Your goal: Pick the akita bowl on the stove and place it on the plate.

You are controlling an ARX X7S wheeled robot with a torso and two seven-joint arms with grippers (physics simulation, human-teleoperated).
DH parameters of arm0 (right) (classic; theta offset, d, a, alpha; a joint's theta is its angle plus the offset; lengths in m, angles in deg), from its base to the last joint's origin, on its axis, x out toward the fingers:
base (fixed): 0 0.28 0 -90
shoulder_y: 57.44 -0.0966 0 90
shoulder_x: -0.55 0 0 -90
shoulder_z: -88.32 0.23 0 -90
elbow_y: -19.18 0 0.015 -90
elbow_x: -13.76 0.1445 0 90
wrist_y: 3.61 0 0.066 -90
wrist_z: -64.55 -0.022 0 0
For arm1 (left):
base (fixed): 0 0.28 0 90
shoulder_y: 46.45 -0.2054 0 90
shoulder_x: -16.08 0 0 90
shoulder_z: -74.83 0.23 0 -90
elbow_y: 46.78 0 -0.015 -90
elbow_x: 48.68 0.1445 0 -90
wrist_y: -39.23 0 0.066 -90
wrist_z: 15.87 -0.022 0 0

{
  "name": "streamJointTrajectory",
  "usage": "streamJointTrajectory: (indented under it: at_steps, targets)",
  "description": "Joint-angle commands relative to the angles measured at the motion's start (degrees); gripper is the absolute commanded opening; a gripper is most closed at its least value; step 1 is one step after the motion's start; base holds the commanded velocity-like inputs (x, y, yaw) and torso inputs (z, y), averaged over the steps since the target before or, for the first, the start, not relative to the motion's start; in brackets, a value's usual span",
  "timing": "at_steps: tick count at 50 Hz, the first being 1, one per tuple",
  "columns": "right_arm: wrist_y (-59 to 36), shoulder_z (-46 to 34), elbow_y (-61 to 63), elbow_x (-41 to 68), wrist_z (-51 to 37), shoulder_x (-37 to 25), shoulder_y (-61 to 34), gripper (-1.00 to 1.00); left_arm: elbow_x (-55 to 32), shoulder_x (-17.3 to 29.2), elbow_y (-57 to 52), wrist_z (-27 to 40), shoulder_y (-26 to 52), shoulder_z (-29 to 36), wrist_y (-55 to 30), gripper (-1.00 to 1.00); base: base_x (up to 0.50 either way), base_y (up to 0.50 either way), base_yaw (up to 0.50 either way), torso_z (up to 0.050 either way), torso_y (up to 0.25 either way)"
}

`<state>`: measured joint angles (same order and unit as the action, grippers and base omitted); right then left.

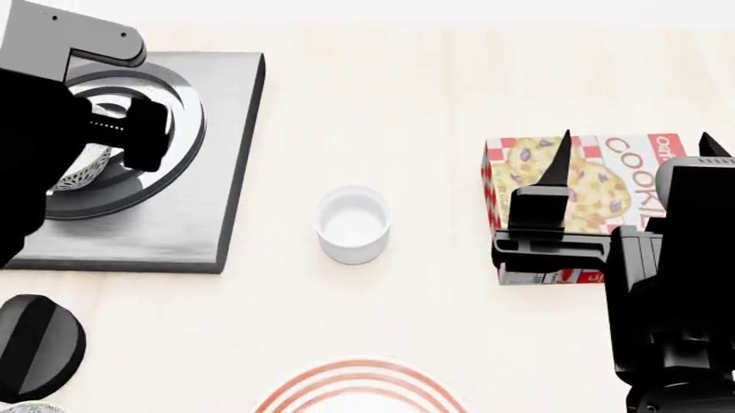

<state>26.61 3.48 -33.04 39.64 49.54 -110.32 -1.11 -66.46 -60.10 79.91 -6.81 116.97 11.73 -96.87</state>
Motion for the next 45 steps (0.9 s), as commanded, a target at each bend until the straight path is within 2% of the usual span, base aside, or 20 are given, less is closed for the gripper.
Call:
streamJointTrajectory:
  at_steps: [1,45]
  targets:
    - [-0.25,-0.01,0.29,0.33,-0.29,-0.13,0.00,1.00,-0.01,0.30,-0.33,0.43,-0.56,0.25,-0.79,1.00,0.00,0.00,0.00,0.000,0.000]
    - [-0.09,-0.24,0.30,1.15,-1.11,-0.60,0.01,1.00,0.05,1.38,-0.43,0.97,-3.77,1.59,-1.65,1.00,0.00,0.00,0.00,0.000,0.000]
